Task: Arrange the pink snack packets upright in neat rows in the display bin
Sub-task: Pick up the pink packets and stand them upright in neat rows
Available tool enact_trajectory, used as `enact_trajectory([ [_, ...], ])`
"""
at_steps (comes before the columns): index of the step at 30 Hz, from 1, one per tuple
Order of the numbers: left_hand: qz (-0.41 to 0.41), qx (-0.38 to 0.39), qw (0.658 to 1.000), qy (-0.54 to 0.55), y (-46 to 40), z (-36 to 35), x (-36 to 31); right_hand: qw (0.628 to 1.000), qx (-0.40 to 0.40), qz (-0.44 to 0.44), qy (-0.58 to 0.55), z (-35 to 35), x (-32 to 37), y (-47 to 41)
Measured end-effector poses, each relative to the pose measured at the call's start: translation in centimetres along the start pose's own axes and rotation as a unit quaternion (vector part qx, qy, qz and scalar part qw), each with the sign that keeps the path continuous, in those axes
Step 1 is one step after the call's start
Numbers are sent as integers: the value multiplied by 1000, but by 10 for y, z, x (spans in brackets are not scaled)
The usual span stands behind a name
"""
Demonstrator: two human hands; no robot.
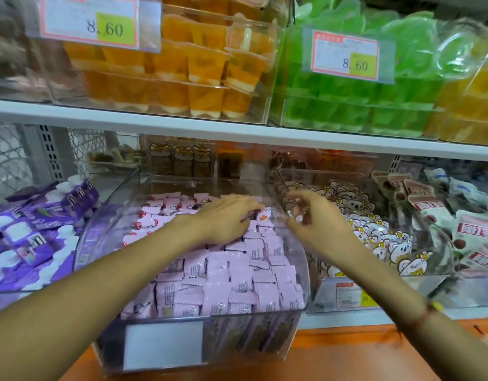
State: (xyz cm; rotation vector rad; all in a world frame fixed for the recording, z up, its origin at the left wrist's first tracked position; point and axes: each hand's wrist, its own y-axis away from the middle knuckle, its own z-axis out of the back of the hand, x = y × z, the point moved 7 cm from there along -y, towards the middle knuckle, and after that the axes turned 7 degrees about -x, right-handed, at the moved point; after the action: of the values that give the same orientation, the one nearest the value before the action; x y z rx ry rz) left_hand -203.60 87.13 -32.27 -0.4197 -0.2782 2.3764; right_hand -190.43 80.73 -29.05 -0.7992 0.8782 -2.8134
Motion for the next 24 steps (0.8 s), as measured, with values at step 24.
enact_trajectory([
  [24,131,-257,948,-137,152,105,26,994,26,99,40,-10,57,-5],
])
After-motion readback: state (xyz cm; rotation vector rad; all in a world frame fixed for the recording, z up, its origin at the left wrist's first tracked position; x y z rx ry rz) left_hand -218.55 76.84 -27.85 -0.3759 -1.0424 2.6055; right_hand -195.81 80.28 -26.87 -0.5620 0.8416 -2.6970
